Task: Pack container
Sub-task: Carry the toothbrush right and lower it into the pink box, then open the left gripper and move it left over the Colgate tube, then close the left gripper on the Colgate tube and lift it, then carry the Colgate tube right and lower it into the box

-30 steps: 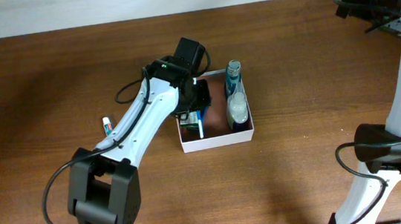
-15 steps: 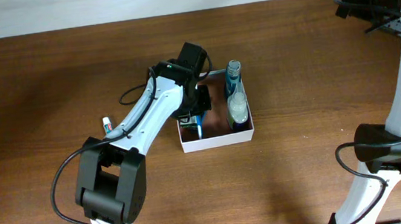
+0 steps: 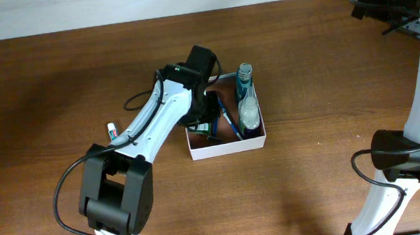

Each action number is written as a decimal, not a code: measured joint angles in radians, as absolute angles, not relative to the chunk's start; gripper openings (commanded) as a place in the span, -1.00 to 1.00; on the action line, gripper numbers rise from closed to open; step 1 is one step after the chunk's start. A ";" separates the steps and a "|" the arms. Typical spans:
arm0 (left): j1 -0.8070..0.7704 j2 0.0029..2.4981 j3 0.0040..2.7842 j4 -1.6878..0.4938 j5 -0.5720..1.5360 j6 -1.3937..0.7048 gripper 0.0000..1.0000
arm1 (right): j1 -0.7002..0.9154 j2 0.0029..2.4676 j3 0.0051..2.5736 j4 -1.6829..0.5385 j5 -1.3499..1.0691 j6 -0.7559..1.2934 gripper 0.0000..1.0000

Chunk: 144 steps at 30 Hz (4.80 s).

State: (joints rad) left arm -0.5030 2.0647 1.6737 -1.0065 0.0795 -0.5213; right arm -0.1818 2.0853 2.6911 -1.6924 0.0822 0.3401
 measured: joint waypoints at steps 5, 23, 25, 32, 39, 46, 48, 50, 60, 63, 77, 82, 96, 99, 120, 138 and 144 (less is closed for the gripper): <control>-0.496 2.055 1.822 -1.053 0.071 -0.517 -0.41 | -0.182 2.085 2.691 -1.693 0.082 0.341 0.97; -0.042 1.896 1.959 -1.371 -0.133 -0.463 0.58 | -0.182 2.085 2.691 -1.693 0.082 0.340 0.97; -0.009 1.896 1.957 -1.384 -0.134 -0.435 0.56 | -0.182 2.085 2.691 -1.693 0.082 0.340 0.97; 0.053 1.896 1.846 -1.318 -0.136 -0.364 0.29 | -0.182 2.085 2.691 -1.692 0.082 0.341 0.97; 0.054 1.897 1.633 -1.150 -0.089 -0.278 0.23 | -0.182 2.085 2.691 -1.693 0.082 0.340 0.97; 0.054 1.897 1.441 -0.994 -0.071 -0.250 0.23 | -0.182 2.085 2.691 -1.693 0.082 0.340 0.97; 0.054 1.897 1.392 -0.947 -0.058 -0.249 0.23 | -0.182 2.085 2.691 -1.693 0.082 0.340 0.97; 0.054 1.897 1.341 -0.894 -0.047 -0.246 0.25 | -0.182 2.085 2.691 -1.693 0.082 0.340 0.97; 0.054 1.897 1.171 -0.722 -0.025 -0.245 0.25 | -0.182 2.085 2.691 -1.692 0.082 0.341 0.97; 0.054 1.897 1.160 -0.715 -0.025 -0.245 0.25 | -0.182 2.085 2.691 -1.692 0.082 0.340 0.97; 0.054 1.897 1.157 -0.662 -0.025 -0.238 -0.11 | -0.182 2.085 2.691 -1.693 0.082 0.341 0.97; 0.054 1.897 1.157 -0.622 -0.025 -0.238 -0.14 | -0.182 2.085 2.691 -1.692 0.082 0.340 0.97; 0.054 1.897 1.157 -0.605 -0.025 -0.237 -0.43 | -0.182 2.085 2.691 -1.693 0.082 0.340 0.97; 0.054 1.897 1.157 -0.605 -0.025 -0.234 -0.50 | -0.182 2.085 2.691 -1.693 0.082 0.340 0.97; 0.033 1.818 1.250 -0.676 0.075 -0.246 -0.95 | -0.182 2.085 2.691 -1.693 0.082 0.340 0.97; -0.289 1.608 1.364 -0.589 0.110 -0.487 -0.98 | -0.182 2.085 2.691 -1.692 0.082 0.340 0.97; -0.386 1.610 1.364 -0.587 0.097 -0.514 -0.98 | -0.182 2.085 2.691 -1.692 0.082 0.340 0.97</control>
